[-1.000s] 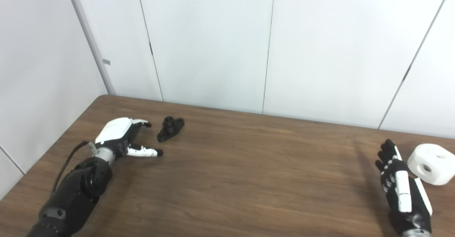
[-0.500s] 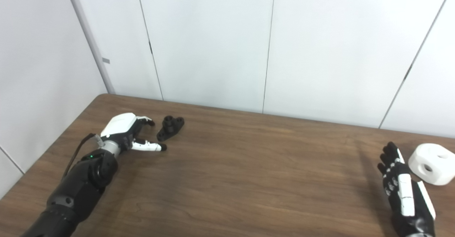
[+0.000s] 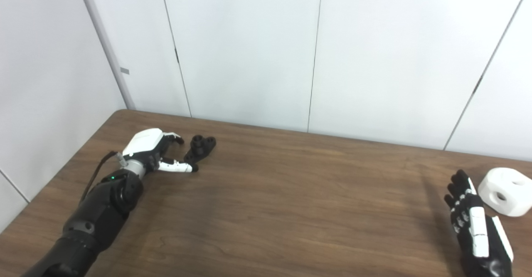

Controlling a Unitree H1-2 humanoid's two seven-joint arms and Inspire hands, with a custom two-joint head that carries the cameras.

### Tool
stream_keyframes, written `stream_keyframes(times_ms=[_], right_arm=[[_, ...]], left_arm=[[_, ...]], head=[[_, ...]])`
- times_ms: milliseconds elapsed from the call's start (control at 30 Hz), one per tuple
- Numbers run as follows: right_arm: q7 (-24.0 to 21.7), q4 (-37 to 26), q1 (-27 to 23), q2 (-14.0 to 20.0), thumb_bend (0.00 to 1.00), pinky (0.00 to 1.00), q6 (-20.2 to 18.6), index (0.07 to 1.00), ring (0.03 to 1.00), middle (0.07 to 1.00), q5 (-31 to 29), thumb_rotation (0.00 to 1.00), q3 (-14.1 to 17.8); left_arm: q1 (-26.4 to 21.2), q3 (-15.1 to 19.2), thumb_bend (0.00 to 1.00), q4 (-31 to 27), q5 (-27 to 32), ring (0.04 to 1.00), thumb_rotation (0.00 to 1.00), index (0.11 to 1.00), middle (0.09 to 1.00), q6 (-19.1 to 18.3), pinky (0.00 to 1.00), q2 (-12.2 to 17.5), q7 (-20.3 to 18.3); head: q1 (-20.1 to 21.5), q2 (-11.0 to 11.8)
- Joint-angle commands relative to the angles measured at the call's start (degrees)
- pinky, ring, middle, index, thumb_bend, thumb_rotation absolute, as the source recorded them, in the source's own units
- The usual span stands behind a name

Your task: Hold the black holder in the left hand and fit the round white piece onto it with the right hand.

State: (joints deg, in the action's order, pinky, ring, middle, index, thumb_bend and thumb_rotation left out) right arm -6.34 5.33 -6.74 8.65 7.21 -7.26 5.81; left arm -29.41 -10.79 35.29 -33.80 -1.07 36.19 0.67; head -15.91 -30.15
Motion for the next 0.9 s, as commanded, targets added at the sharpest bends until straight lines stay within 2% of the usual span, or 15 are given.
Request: stream_keyframes(times_ms=[0, 367, 533, 767, 800, 867], right_arm=[[0.42, 0.5, 1.96, -0.56, 0.41, 1.0, 0.44, 1.0, 1.0, 1.0, 0.39, 1.0, -0.25], [0.41, 0.14, 1.97, -1.4, 0.41, 1.0, -0.1, 1.0, 1.0, 1.0, -0.29, 1.0, -0.38], [0.18, 0.68, 1.86, -1.57, 0.4, 1.0, 0.85, 1.0, 1.0, 1.0, -0.01, 1.0, -0.63], [0.28, 0.89, 1.83, -1.69, 0.4, 1.0, 1.63, 1.0, 1.0, 1.0, 0.7, 1.0, -0.78], [0.16, 1.19, 1.78, -1.7, 0.4, 1.0, 1.9, 1.0, 1.0, 1.0, 0.56, 1.0, -0.72], [0.17, 1.44, 1.72, -1.74, 0.41, 1.0, 1.84, 1.0, 1.0, 1.0, 0.53, 1.0, -0.65]], left_arm=[[-2.22, -0.55, 0.99, 0.24, 0.02, 0.921, 0.55, 0.79, 0.869, 1.1, 0.86, 0.32, 0.06], [-3.45, -2.11, 1.0, 1.46, 0.27, 0.921, 0.57, 0.788, 0.868, 2.56, 0.85, -0.08, 0.33], [-3.68, -2.32, 1.0, 1.73, 0.45, 0.92, 0.56, 0.785, 0.864, 3.1, 0.84, -0.24, 0.41], [-3.8, -2.21, 0.98, 0.93, 0.59, 0.916, 0.54, 0.775, 0.862, 2.28, 0.84, -0.58, -0.28], [-3.88, -2.08, 0.98, 1.39, 0.76, 0.913, 0.53, 0.764, 0.859, 3.03, 0.83, -0.7, 0.28], [-4.05, -1.68, 0.93, 2.44, 1.22, 0.889, 0.38, 0.67, 0.825, 4.74, 0.81, -1.05, 1.8]], head=[[0.03, -0.09], [0.68, -0.13], [1.14, -0.02], [1.5, -0.11], [1.6, -0.04], [1.58, -0.06]])
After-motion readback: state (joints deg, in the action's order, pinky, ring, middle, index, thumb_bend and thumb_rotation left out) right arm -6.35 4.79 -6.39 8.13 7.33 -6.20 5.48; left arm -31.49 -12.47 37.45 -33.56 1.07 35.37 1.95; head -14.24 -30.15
